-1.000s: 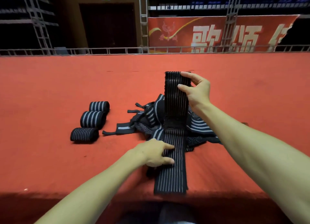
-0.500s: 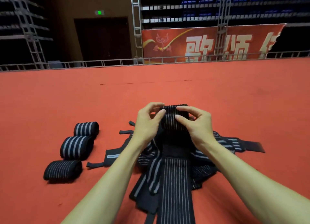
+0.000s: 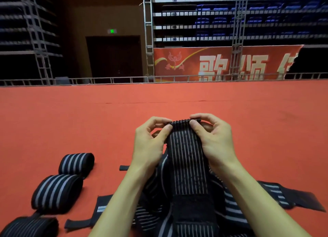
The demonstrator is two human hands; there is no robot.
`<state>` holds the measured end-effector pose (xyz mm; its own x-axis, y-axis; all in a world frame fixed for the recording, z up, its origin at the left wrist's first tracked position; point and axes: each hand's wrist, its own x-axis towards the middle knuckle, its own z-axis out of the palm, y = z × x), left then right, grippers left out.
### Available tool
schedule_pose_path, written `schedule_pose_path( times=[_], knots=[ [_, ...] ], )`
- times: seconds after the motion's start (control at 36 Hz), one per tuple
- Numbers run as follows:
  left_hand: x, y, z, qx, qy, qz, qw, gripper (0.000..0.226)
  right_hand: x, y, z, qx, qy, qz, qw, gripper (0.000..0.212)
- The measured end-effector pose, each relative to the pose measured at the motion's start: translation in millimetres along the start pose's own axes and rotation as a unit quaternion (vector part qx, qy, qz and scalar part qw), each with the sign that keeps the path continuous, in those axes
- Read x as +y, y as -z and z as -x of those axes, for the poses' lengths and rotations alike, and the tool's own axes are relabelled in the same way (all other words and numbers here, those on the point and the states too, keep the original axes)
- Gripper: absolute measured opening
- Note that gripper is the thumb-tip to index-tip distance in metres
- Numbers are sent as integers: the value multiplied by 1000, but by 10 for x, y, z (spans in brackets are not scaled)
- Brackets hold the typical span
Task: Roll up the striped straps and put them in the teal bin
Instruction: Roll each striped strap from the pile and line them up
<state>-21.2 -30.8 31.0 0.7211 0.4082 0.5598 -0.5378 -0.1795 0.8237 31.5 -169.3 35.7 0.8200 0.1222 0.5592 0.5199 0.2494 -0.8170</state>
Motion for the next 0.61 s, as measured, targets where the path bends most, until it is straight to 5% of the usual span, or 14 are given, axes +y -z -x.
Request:
schedule_pose_path(
  times=[0.39, 0.61],
  knots=[
    [-19, 48, -80, -4, -83, -37, 996, 25, 56, 40, -14, -44, -57, -64, 995, 14],
    [120, -2, 2, -36, 5, 66, 997, 10, -85, 81, 5, -63, -28, -86, 994, 26]
  ],
)
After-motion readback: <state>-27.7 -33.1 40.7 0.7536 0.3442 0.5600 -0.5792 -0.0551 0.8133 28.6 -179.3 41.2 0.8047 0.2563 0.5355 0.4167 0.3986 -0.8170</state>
